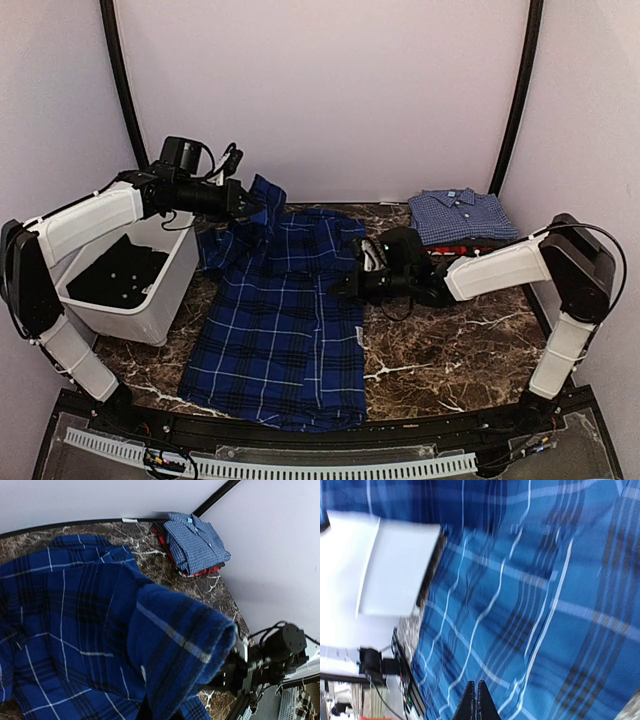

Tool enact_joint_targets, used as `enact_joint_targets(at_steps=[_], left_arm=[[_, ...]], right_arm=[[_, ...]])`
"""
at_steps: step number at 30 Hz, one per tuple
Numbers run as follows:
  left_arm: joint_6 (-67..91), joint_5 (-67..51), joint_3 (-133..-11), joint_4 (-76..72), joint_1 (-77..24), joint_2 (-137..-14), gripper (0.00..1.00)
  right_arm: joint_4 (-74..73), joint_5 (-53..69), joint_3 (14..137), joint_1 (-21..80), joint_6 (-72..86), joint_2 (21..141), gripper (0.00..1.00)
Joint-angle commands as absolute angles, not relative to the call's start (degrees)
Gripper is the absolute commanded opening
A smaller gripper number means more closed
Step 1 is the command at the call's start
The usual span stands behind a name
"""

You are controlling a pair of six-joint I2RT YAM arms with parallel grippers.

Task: Fold and stack the long sleeve shirts
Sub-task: Smooth out the 1/3-folded shirt at the center of the board, then fold the sleeve of the 1/3-folded shirt.

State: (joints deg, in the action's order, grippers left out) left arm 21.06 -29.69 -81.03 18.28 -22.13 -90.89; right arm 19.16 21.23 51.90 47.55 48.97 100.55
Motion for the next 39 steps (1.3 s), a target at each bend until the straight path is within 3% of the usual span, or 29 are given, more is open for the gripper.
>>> enact_joint_targets(at_steps=[1,9,14,22,28,39], left_arm=[[22.0,-34.0,-74.8,14.4,-24.6,-87.0,0.01],[24.7,-35.1,-66.6,12.1,-29.8,-83.6,0.01],[26.6,-33.8,-64.0,10.3,-33.1,-83.0,0.01],[25.9,-32.3,-63.7,9.9,-39.4,-85.2,0.02],[24.6,-30.3,-64.5,11.6,-44.1,-89.6,0.02],[18.8,-27.2,-68.1,21.7,-52.9,-97.7,0.02]], right_arm=[[19.3,21.7,56.9,42.2,46.5,104.6,0.02],[20.0,25.5,65.8,36.7,45.6,119.6,0.0],[18.4,25.4,66.7,35.0,44.4,122.8,0.0],[13.0,23.9,66.6,33.1,41.1,113.5,0.01],[2.8,15.0,67.5,32.8,36.9,104.5,0.04],[0.2,12.2,60.6,32.7,35.2,93.6,0.08]])
